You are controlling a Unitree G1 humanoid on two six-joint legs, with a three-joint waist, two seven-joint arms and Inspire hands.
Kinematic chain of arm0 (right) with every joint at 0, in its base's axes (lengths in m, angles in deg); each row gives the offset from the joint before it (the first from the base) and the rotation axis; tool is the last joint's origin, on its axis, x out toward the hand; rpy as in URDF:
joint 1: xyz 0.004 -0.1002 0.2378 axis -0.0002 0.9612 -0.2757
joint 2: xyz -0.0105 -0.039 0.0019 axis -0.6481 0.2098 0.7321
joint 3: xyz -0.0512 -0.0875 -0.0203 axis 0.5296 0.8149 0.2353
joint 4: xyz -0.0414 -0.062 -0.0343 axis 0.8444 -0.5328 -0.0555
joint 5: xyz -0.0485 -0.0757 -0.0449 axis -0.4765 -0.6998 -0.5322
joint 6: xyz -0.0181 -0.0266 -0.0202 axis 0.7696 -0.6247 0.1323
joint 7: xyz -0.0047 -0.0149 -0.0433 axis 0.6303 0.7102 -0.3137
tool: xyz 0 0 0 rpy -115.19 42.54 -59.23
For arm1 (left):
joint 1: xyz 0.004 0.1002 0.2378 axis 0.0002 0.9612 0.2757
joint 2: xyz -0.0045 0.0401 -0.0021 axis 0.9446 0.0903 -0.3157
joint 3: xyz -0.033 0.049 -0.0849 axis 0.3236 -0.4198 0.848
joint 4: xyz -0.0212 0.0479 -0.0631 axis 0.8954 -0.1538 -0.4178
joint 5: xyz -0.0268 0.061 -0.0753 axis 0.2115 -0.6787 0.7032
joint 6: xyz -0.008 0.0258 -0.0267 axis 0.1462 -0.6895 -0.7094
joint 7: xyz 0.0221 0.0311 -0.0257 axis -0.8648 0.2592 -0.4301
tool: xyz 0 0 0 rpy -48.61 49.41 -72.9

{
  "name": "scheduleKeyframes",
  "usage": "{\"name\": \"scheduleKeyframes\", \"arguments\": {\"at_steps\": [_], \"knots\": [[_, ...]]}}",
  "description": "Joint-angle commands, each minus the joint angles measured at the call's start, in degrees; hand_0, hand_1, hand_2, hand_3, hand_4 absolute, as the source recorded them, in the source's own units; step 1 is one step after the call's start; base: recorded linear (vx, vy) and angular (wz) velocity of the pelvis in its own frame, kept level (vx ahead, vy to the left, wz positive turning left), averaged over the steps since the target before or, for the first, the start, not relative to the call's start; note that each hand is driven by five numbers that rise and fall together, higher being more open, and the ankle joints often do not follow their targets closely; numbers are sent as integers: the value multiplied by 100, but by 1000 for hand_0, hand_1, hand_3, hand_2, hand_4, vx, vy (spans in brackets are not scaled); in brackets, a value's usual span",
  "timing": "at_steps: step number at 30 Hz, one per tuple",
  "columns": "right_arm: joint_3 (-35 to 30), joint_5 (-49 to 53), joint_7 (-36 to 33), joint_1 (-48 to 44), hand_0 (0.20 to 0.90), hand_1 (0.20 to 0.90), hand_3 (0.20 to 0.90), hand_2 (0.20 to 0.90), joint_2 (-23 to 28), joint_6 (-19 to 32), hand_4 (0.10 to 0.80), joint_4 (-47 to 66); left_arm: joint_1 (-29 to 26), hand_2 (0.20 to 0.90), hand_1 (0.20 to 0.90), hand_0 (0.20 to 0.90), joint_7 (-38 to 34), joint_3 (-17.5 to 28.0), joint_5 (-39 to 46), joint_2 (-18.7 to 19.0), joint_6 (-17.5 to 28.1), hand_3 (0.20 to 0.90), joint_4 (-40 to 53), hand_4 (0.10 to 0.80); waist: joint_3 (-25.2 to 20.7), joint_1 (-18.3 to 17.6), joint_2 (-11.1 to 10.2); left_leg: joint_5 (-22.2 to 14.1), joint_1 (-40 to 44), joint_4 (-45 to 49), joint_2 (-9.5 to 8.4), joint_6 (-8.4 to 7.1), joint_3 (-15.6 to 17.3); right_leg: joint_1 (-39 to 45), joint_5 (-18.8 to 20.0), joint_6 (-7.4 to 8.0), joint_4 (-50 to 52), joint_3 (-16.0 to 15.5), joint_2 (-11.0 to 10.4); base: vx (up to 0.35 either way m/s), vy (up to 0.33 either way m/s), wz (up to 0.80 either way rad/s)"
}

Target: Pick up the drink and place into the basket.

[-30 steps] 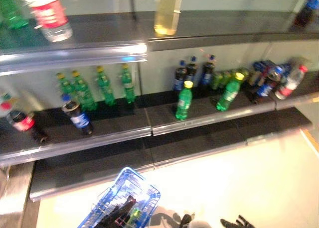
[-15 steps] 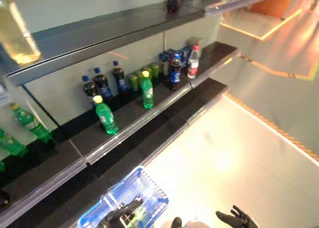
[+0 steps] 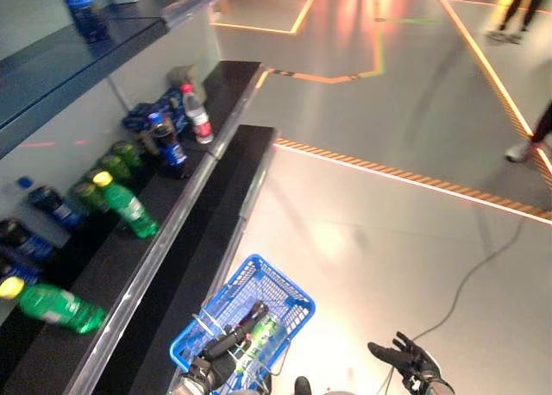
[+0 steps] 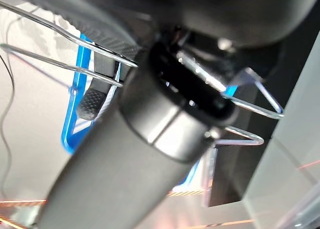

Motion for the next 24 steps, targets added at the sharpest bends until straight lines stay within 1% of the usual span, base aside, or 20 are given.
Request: {"name": "scheduleKeyframes", "arguments": {"at_steps": [1, 2, 4, 5, 7, 8, 9, 10, 12, 13, 14, 16, 18, 19, 20, 22, 23, 24], "knots": [[-60, -216, 37, -30, 900, 900, 900, 900, 200, 220, 800, -23, 129, 300, 300, 300, 758, 134, 206, 94, 12, 200, 118, 100, -189, 153, -121, 277, -298, 212, -417, 711, 366, 488, -421, 1017, 690, -218, -65, 178, 116, -118], [-107, -309, 121, 23, 900, 900, 900, 900, 191, 289, 800, -78, 85, 300, 300, 300, 794, 168, 142, 125, 16, 200, 22, 100, -255, 122, -150, 256, -161, 79, -419, 764, 447, 475, -349, 1072, 744, -268, -99, 200, 136, -102], [-157, -366, 129, 94, 900, 900, 900, 900, 165, 361, 800, -136, 55, 300, 300, 300, 842, 190, 116, 195, 18, 200, -103, 100, -348, 89, -172, 234, 69, -122, -414, 820, 549, 467, -297, 1171, 808, -387, -166, 190, 128, -53], [-183, -380, 118, 126, 900, 900, 900, 900, 145, 373, 800, -144, 40, 300, 300, 300, 844, 195, 129, 232, 29, 200, -147, 100, -386, 81, -176, 222, 134, -173, -407, 825, 578, 456, -291, 1202, 808, -463, -201, 162, 113, -25], [-253, -431, 119, 185, 900, 900, 900, 900, 138, 389, 800, -189, -8, 300, 300, 300, 904, 291, 5, 307, 21, 200, -273, 100, -465, 93, -187, 178, 242, -225, -357, 804, 663, 427, -346, 1252, 862, -738, -311, 146, 95, -40], [-261, -435, 120, 189, 900, 900, 900, 900, 135, 389, 800, -198, -11, 300, 300, 300, 920, 298, -8, 319, 28, 200, -291, 100, -475, 102, -190, 175, 247, -225, -349, 800, 680, 425, -353, 1260, 888, -791, -329, 156, 94, -51], [-281, -460, 163, 198, 900, 900, 900, 900, 139, 373, 800, -222, -19, 300, 300, 300, 951, 293, 23, 368, 21, 200, -306, 100, -492, 134, -196, 167, 257, -225, -309, 770, 770, 415, -378, 1306, 1011, -997, -394, 147, 90, -43], [-290, -516, 193, 183, 900, 900, 900, 900, 136, 370, 800, -248, 0, 300, 300, 300, 935, 331, 57, 389, 27, 200, -287, 100, -493, 165, -200, 162, 266, -225, -284, 763, 868, 378, -336, 1371, 1193, -1163, -466, 174, 98, -44], [-256, -557, 215, 143, 900, 900, 900, 900, 91, 385, 800, -308, -28, 300, 300, 300, 901, 358, 70, 433, 6, 200, -279, 100, -482, 225, -198, 89, 360, -225, -228, 791, 960, 226, -263, 1499, 1351, -1483, -755, 143, 33, -47], [-254, -544, 210, 115, 900, 900, 900, 900, 57, 398, 800, -324, -70, 300, 300, 300, 896, 350, 40, 438, -5, 200, -294, 100, -460, 242, -189, 54, 437, -225, -188, 785, 1010, 169, -232, 1535, 1241, -1688, -901, 153, -16, -58], [-253, -525, 212, 91, 900, 900, 900, 900, 43, 403, 800, -338, -106, 300, 300, 300, 922, 336, -13, 428, -16, 200, -310, 100, -430, 229, -175, 37, 505, -225, -148, 768, 1046, 94, -208, 1533, 1090, -1778, -964, 169, -30, -61], [-237, -434, 214, 60, 900, 900, 900, 900, 29, 423, 800, -345, -177, 300, 300, 300, 963, 255, -45, 411, -29, 200, -305, 100, -330, 164, -149, 19, 598, -225, -95, 719, 1110, -101, -81, 1491, 716, -1839, -990, 175, -37, -39], [-200, -380, 260, 5, 900, 900, 900, 900, 48, 406, 800, -328, -253, 300, 300, 300, 961, 198, -74, 406, -38, 200, -291, 100, -222, 99, -153, -60, 668, -225, -111, 703, 1152, -368, 215, 1502, 421, -1903, -1019, 206, -69, -8], [-151, -353, 263, -33, 900, 900, 900, 900, 37, 386, 800, -301, -296, 300, 300, 300, 989, 157, -66, 414, -23, 200, -318, 100, -175, 42, -170, -148, 737, -225, -145, 710, 1150, -617, 483, 1555, 244, -1940, -1043, 206, -88, 0], [-137, -352, 266, -44, 900, 900, 900, 900, 31, 378, 800, -294, -309, 300, 300, 300, 1003, 145, -62, 416, -18, 200, -329, 100, -163, 22, -172, -179, 759, -225, -154, 713, 1145, -690, 562, 1573, 198, -1952, -1047, 224, -111, 4], [-49, -328, 227, -67, 900, 900, 900, 900, -14, 327, 800, -219, -384, 300, 300, 300, 1041, 97, -78, 437, -11, 200, -342, 100, -74, -114, -172, -375, 940, -225, -183, 734, 1069, -1287, 962, 1658, 196, -1990, -1080, 342, -177, 12], [-24, -281, 167, -45, 900, 900, 900, 900, -71, 338, 800, -219, -445, 300, 300, 300, 1052, 18, -138, 437, 10, 200, -360, 100, -10, -184, -175, -484, 1094, -225, -180, 775, 1009, -1553, 1076, 1674, 317, -2027, -1089, 441, -238, 14], [-21, -275, 151, -29, 900, 900, 900, 900, -89, 346, 800, -229, -470, 300, 300, 300, 1058, -7, -183, 429, 20, 200, -369, 100, 11, -217, -180, -522, 1159, -225, -189, 800, 969, -1580, 1068, 1668, 371, -1995, -1068, 492, -271, 26]]}}
